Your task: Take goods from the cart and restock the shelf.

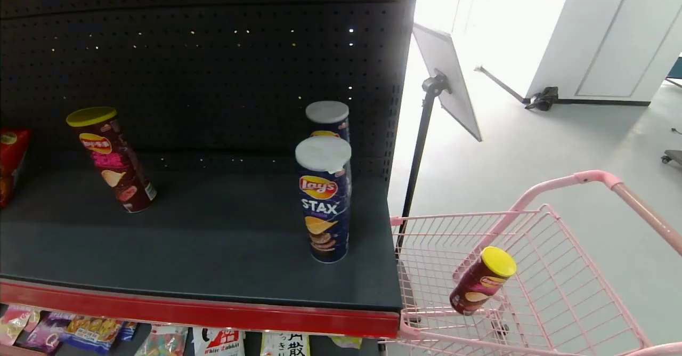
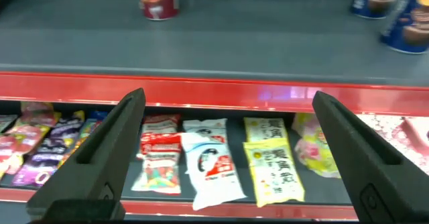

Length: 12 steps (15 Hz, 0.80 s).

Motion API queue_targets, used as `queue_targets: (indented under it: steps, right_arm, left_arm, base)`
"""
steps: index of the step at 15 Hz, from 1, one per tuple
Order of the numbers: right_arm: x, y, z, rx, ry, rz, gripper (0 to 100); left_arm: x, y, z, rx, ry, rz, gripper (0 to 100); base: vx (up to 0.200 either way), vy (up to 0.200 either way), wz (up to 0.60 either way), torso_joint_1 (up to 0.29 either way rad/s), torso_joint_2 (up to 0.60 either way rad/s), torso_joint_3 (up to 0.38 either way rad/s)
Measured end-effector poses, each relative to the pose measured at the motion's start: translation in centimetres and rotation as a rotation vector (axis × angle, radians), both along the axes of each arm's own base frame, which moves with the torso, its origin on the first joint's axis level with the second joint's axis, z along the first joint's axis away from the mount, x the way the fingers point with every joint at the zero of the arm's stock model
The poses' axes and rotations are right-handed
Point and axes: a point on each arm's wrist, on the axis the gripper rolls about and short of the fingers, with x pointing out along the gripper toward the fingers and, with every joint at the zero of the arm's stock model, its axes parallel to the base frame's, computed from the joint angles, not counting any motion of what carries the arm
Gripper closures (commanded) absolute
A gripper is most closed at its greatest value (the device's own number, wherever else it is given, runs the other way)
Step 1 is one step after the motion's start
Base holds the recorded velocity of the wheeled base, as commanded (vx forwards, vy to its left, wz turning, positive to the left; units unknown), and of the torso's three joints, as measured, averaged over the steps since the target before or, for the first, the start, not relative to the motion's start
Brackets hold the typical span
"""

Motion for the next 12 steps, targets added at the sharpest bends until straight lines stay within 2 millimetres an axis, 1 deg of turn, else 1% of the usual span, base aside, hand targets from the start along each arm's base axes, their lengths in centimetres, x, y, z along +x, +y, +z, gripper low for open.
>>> queue_targets:
  steps: [6, 12]
  right_arm:
    - [0.00, 0.00, 0.00, 0.000, 0.000, 0.000, 0]
    - [0.00, 0.00, 0.00, 0.001, 0.000, -0.001, 0]
  left_arm:
    - [0.00, 0.00, 0.00, 0.000, 0.000, 0.000, 0]
    - [0.00, 0.00, 0.00, -0.002, 0.000, -0.001, 0]
  base:
    - [0.000, -0.200, 0.00, 0.007, 0.00, 0.002]
    - [0.000, 0.000, 0.00, 0.000, 0.00, 0.000]
